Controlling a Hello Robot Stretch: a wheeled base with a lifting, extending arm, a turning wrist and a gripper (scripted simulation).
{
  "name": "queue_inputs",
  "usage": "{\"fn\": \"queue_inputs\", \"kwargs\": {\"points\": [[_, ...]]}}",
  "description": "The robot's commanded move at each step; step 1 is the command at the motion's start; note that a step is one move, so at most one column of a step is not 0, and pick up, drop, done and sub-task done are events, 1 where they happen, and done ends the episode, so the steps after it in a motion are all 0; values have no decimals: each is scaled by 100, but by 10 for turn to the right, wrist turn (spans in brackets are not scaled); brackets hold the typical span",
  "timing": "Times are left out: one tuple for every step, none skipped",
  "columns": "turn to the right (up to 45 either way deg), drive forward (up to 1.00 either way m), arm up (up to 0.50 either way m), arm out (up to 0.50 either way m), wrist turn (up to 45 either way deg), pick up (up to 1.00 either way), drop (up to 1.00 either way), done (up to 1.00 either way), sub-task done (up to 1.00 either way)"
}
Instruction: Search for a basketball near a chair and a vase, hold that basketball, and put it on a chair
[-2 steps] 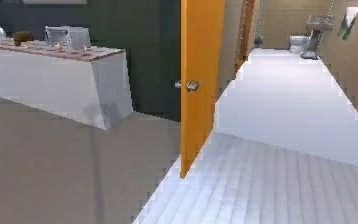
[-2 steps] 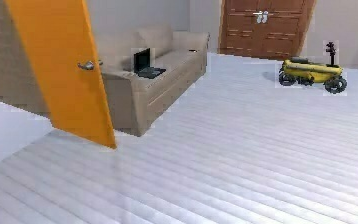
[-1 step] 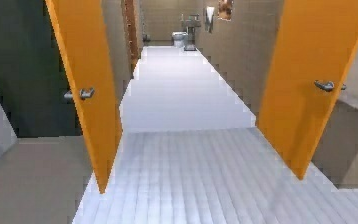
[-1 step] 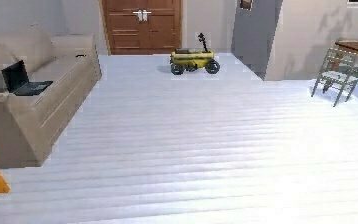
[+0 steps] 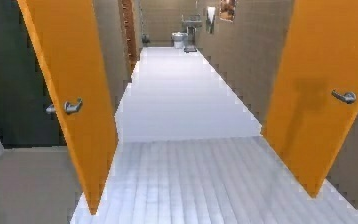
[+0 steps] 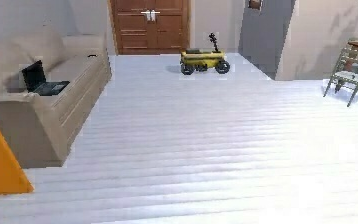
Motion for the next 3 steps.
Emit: {"fn": "queue_inputs", "kwargs": {"points": [[60,0,0,0,0,0,0,0,0],[0,80,0,0,0,0,0,0,0],[-60,0,0,0,0,0,0,0,0]]}}
